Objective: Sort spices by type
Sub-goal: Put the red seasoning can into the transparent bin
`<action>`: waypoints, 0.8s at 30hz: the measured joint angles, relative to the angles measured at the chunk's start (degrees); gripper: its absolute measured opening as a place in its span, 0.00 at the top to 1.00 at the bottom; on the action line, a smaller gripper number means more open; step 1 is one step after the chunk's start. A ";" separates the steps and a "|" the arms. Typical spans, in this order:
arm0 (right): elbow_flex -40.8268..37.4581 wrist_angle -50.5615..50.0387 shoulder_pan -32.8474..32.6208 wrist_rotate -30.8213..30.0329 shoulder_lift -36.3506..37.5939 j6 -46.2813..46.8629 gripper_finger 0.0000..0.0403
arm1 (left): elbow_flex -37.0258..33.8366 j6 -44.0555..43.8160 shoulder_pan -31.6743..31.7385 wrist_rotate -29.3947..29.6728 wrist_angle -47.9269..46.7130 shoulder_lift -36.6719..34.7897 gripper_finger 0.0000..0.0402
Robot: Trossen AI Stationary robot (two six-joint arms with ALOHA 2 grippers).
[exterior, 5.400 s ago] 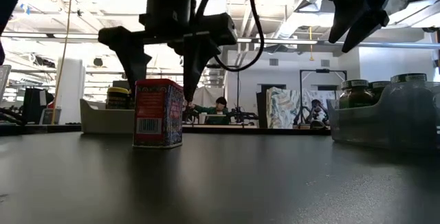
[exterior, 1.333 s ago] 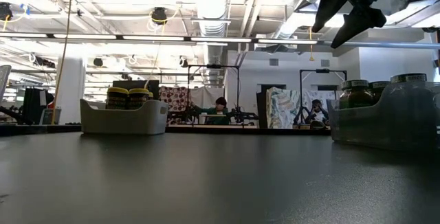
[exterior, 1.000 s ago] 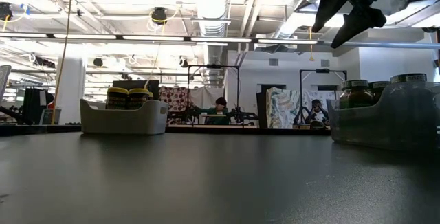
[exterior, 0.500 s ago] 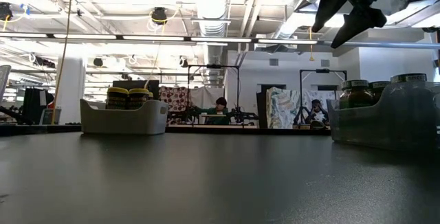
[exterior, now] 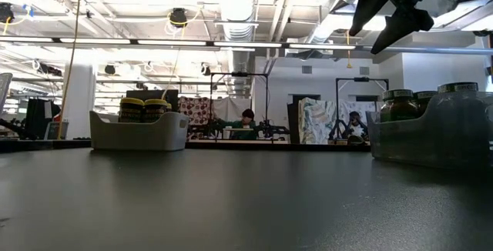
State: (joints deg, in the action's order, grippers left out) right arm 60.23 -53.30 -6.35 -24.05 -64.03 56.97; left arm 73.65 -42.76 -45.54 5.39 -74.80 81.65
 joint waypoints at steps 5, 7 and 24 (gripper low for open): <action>-0.02 0.00 0.00 0.02 0.01 0.02 0.14 | 0.00 0.22 0.00 0.00 -0.03 0.00 0.45; -0.02 0.00 0.00 0.02 0.00 0.00 0.14 | 0.00 0.72 0.00 0.00 -0.01 0.00 0.45; -0.02 0.00 0.00 0.04 0.00 -0.26 0.14 | -2.98 -1.14 -0.20 0.92 2.83 -0.02 0.45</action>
State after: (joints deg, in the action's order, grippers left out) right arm 60.20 -53.30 -6.35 -24.01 -64.02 56.72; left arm 70.67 -43.90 -45.74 6.31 -71.97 81.62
